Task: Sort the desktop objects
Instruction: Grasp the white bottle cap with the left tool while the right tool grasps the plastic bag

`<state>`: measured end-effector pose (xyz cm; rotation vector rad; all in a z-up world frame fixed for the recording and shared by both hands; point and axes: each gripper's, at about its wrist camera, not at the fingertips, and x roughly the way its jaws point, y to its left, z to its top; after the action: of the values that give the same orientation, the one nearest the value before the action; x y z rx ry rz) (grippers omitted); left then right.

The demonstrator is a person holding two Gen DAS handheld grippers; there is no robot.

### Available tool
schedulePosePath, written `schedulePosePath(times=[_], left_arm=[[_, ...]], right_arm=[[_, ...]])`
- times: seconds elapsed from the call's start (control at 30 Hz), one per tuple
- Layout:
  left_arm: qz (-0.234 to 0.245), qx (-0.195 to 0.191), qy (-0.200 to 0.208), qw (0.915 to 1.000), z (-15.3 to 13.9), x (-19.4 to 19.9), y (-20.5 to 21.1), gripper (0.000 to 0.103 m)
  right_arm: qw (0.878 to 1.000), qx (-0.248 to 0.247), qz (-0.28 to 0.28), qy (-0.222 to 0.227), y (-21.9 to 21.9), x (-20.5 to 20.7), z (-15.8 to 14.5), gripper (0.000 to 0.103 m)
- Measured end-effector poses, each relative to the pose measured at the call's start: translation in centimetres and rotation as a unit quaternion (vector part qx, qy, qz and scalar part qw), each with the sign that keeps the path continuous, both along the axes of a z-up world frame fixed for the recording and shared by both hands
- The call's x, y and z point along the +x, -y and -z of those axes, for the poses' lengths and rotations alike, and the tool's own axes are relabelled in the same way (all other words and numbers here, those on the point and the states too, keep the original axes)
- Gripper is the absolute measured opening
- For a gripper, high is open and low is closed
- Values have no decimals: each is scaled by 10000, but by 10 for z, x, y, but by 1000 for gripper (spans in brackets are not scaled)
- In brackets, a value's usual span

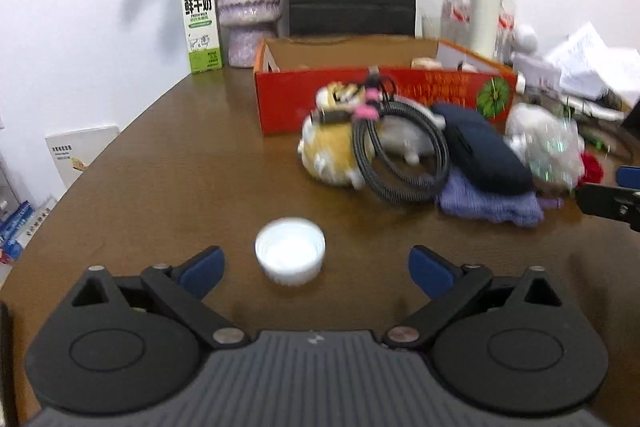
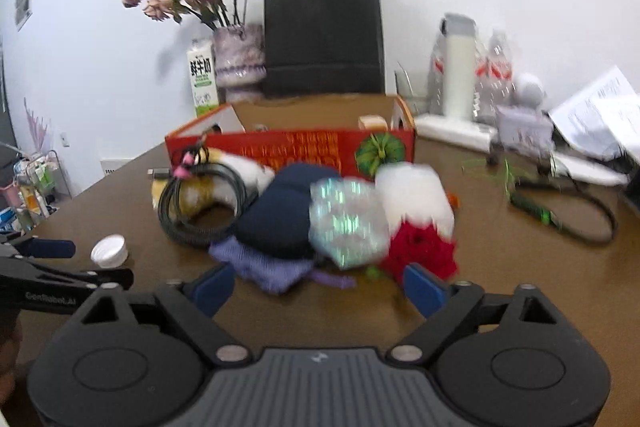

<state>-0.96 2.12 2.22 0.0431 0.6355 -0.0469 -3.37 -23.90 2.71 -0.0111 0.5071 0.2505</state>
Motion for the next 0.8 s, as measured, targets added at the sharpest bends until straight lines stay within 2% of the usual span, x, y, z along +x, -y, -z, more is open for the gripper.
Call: schedulePosePath(times=[0.1, 0.23, 0.3, 0.37, 0.4, 0.47, 0.57, 0.67, 0.8], left_arm=[[-24, -257, -124, 9996, 0, 14, -7, 84], [-53, -482, -265, 9985, 8, 25, -15, 71], [-101, -405, -196, 9989, 7, 25, -16, 41], [-138, -441, -212, 9987, 5, 24, -17, 41], [-146, -575, -232, 9980, 5, 23, -20, 41], [-104, -765, -238, 9967, 3, 17, -21, 41], [10, -780, -27, 9970, -6, -2, -11, 41], [255, -850, 141, 9960, -11, -29, 6, 41], [416, -824, 166, 9956, -13, -51, 24, 41]], right_arm=[[10000, 9, -43, 88, -4, 20, -7, 80], [9998, -180, -14, 13, -12, 47, -4, 71], [9996, -231, 13, -172, -13, 57, 3, 51], [9991, -257, 109, -309, -12, 58, 8, 34], [9993, -202, 83, -317, -10, 55, 8, 32], [9996, -110, 56, -267, -8, 41, 4, 29], [9999, 47, -39, -144, -7, 9, -4, 29], [9987, 274, -267, -323, -13, -23, -3, 29], [9978, 120, -565, -334, -28, -62, 6, 29]])
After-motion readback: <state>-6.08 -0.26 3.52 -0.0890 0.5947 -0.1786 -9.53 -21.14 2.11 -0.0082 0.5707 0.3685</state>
